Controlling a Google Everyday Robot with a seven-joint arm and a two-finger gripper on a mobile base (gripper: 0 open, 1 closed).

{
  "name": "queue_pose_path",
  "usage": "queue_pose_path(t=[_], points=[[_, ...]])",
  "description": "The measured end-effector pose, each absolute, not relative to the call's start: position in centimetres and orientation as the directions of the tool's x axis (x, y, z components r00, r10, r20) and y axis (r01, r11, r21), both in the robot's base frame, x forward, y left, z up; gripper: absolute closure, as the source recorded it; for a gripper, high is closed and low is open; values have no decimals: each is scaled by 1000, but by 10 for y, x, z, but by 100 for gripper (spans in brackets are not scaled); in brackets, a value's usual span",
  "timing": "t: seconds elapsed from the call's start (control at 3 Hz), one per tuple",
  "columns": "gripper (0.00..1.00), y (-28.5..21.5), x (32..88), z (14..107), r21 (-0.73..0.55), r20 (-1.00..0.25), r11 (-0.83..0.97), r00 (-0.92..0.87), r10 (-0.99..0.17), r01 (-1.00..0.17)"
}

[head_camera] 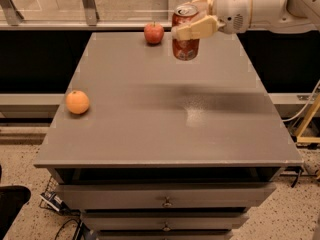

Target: Move coke can near apple

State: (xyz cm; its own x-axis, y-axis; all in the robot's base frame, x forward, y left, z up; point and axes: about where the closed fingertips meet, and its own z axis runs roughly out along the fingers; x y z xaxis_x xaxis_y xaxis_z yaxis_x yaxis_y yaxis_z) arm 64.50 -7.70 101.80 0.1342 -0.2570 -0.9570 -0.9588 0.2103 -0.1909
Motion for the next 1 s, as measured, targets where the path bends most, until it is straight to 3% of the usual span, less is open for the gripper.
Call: queue_pose_path(t=[0.33, 1.0], points=[[100, -95, 680, 1025, -236, -956, 310, 163, -246, -921], [100, -103, 700, 1017, -228, -961, 344, 153, -232, -911]])
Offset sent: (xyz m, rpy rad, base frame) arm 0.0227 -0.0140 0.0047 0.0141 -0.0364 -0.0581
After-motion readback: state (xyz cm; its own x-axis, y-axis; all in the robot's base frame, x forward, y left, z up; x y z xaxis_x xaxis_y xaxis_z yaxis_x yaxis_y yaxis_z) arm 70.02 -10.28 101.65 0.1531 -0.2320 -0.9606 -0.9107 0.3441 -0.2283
